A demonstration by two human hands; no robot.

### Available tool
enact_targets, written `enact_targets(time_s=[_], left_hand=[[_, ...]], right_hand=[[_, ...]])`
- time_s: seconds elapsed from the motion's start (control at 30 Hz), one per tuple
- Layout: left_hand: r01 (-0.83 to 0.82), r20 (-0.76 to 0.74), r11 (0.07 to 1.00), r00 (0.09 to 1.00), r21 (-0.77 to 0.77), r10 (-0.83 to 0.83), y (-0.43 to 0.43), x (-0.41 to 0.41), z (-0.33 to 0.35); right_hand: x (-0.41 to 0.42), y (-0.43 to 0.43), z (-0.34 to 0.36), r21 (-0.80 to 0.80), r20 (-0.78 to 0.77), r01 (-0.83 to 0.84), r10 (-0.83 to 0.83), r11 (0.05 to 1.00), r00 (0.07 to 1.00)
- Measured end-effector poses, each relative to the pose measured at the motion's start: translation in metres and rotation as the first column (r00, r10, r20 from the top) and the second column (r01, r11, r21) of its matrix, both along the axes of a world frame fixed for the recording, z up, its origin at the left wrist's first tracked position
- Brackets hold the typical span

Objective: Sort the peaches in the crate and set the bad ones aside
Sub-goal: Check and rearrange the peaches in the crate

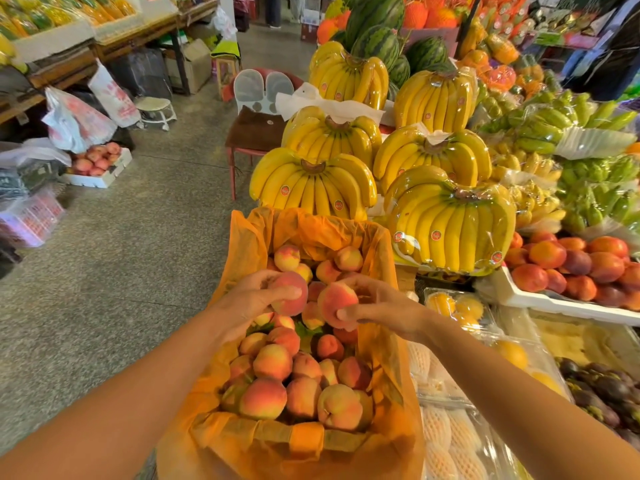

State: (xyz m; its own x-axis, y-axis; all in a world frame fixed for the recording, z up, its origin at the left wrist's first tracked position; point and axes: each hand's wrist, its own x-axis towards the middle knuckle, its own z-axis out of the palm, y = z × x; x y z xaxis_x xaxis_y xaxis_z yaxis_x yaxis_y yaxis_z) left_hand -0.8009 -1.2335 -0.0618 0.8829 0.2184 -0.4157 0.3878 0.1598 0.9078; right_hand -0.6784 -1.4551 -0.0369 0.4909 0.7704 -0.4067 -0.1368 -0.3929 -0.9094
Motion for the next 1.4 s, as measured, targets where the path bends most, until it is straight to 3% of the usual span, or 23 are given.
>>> enact_targets(time_s=[0.1,0.2,0.37,0.53,0.7,1.03,1.3,1.4], left_hand=[[0.057,-0.015,0.993,0.998,0.099,-0.056,0.007,-0.014,-0.002],[0.055,0.005,0.992,0.998,0.110,-0.056,0.013,-0.025,0.000],[-0.019,0.011,0.996,1.000,0.083,0.018,0.022,-0.037,0.009],[-0.033,0.004,0.994,0.999,0.104,0.033,0.025,-0.046,0.010],[-0.056,-0.012,0.995,0.998,0.081,0.057,0.027,-0.046,0.004],[-0.039,-0.033,0.996,0.999,0.081,0.042,0.027,-0.036,-0.007],[-0.035,-0.039,0.996,0.998,0.086,0.038,0.023,-0.021,-0.010],[-0.025,-0.051,0.995,0.998,0.095,0.030,0.022,-0.018,-0.012]], right_hand=[[-0.008,0.004,-0.010,-0.150,0.116,-0.172,0.190,0.974,0.975],[-0.010,0.015,-0.025,-0.381,0.300,-0.271,0.396,0.884,0.868],[-0.012,0.037,-0.044,-0.576,0.446,-0.250,0.555,0.778,0.702],[-0.014,0.056,-0.073,-0.680,0.486,-0.180,0.621,0.711,0.615],[-0.015,0.066,-0.093,-0.729,0.491,-0.131,0.647,0.672,0.584],[0.010,0.058,-0.084,-0.656,0.419,-0.265,0.633,0.707,0.651],[0.018,0.063,-0.082,-0.667,0.400,-0.298,0.665,0.683,0.631],[0.022,0.065,-0.080,-0.601,0.447,-0.289,0.613,0.745,0.652]])
